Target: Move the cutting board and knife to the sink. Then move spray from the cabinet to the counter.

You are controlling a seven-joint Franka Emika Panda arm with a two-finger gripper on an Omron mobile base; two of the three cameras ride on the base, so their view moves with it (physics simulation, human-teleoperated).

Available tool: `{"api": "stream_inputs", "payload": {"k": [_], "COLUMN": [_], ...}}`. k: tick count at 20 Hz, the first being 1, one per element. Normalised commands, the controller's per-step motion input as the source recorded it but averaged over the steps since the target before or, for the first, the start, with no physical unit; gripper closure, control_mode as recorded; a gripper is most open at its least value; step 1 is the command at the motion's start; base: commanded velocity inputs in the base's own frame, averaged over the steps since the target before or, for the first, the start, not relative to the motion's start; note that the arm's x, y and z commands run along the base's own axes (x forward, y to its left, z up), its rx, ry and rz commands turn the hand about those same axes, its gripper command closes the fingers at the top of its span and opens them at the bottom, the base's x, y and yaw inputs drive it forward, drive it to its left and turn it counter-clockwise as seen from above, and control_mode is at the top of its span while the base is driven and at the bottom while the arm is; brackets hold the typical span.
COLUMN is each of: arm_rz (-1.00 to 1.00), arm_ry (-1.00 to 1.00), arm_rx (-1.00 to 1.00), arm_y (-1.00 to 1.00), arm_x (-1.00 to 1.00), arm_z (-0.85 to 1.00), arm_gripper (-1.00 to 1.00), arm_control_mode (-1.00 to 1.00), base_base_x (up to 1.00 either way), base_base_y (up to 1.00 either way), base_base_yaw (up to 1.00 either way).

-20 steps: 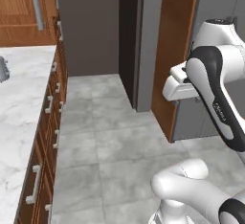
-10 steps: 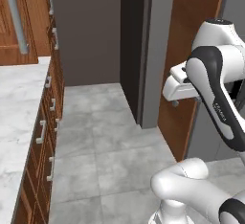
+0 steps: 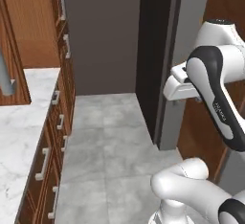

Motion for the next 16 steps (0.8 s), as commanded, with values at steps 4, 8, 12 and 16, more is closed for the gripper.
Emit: {"api": "stream_inputs", "payload": {"k": [4, 8, 12, 16], "arm_rz": [0.0, 0.0, 0.0, 0.0], "arm_ry": [0.0, 0.0, 0.0, 0.0], "arm_rx": [0.0, 0.0, 0.0, 0.0], "arm_y": [0.0, 0.0, 0.0, 0.0], "arm_x": [0.0, 0.0, 0.0, 0.0], "arm_z": [0.0, 0.0, 0.0, 0.0], "arm_gripper": [-1.0, -1.0, -1.0, -1.0], "arm_control_mode": [1.0, 1.0, 1.0, 1.0], "base_base_x": [1.0, 1.0, 1.0, 1.0], "base_base_y": [0.0, 0.0, -0.06, -0.12], "base_base_yaw": [0.59, 0.65, 0.63, 0.61]}}
